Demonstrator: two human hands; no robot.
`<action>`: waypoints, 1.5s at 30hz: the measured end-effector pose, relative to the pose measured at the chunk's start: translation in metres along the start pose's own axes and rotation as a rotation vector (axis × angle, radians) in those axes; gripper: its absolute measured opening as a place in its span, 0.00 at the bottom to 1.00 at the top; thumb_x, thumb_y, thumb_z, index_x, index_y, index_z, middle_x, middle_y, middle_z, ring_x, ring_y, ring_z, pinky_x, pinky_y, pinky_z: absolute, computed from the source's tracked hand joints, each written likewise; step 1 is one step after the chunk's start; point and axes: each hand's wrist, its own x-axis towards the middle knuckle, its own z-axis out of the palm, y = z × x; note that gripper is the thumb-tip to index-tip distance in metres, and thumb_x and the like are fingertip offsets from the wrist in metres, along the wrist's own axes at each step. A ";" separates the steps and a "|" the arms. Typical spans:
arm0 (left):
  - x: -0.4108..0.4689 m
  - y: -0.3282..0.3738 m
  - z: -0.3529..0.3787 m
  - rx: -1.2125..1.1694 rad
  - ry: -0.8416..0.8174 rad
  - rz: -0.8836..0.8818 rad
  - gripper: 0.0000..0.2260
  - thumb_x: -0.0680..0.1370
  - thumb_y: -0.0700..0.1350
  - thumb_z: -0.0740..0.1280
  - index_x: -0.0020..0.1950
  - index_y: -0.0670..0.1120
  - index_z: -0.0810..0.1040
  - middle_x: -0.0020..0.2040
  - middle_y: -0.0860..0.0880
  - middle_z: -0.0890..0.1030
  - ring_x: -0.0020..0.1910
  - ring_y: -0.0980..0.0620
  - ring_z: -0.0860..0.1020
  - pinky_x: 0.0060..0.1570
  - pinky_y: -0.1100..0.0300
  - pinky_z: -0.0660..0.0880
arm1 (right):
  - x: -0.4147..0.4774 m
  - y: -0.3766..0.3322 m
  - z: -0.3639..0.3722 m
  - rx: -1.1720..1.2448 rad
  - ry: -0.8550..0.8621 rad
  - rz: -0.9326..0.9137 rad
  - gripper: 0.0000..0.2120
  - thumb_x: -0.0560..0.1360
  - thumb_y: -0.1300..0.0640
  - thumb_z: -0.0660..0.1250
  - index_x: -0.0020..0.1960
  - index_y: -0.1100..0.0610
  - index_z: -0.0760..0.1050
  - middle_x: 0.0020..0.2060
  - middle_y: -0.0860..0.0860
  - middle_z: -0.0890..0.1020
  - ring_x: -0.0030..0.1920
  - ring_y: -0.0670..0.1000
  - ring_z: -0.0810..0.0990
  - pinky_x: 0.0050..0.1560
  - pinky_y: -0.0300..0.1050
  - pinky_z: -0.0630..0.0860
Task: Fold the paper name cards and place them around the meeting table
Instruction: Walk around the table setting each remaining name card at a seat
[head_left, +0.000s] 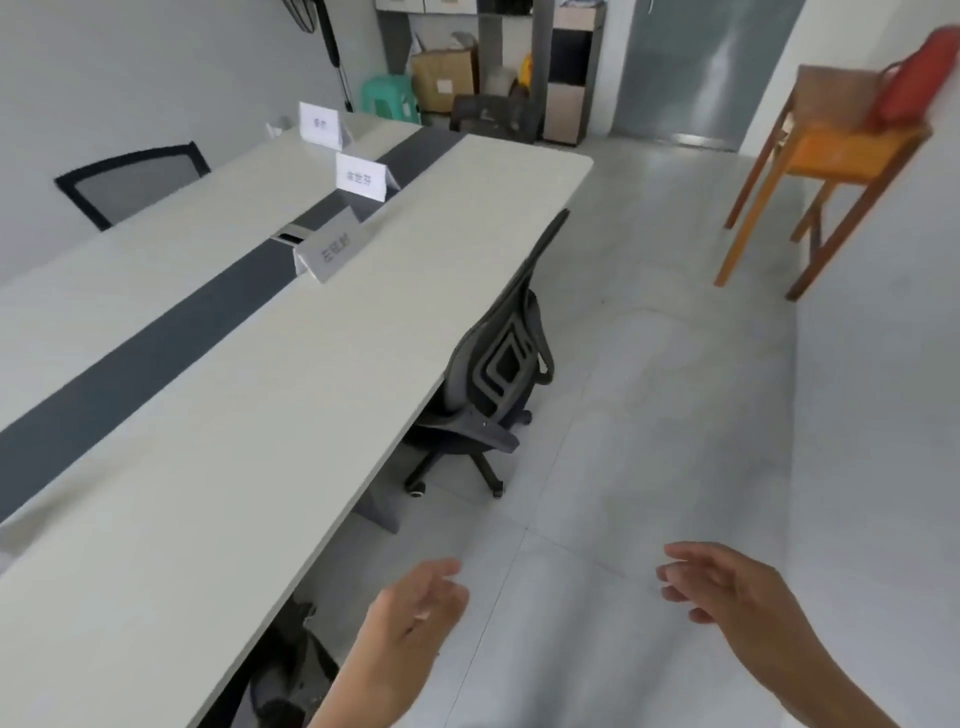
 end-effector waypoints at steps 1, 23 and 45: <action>0.013 0.013 0.008 0.012 -0.024 0.006 0.08 0.78 0.47 0.67 0.55 0.57 0.77 0.48 0.60 0.84 0.50 0.61 0.82 0.47 0.66 0.77 | 0.012 -0.002 -0.012 0.015 0.023 0.006 0.07 0.74 0.63 0.70 0.49 0.53 0.81 0.39 0.51 0.87 0.41 0.49 0.86 0.44 0.47 0.78; 0.468 0.296 0.090 0.119 -0.322 0.123 0.07 0.79 0.44 0.63 0.55 0.52 0.78 0.46 0.55 0.86 0.46 0.58 0.83 0.49 0.60 0.79 | 0.329 -0.107 -0.185 0.285 0.450 0.143 0.08 0.73 0.68 0.69 0.49 0.59 0.81 0.37 0.53 0.88 0.37 0.49 0.86 0.42 0.51 0.78; 0.853 0.502 0.258 -0.071 -0.111 -0.078 0.07 0.78 0.37 0.65 0.54 0.45 0.79 0.42 0.50 0.87 0.43 0.49 0.84 0.42 0.58 0.78 | 0.801 -0.233 -0.461 0.192 0.250 0.059 0.09 0.74 0.64 0.69 0.52 0.55 0.80 0.39 0.53 0.87 0.40 0.51 0.86 0.42 0.48 0.77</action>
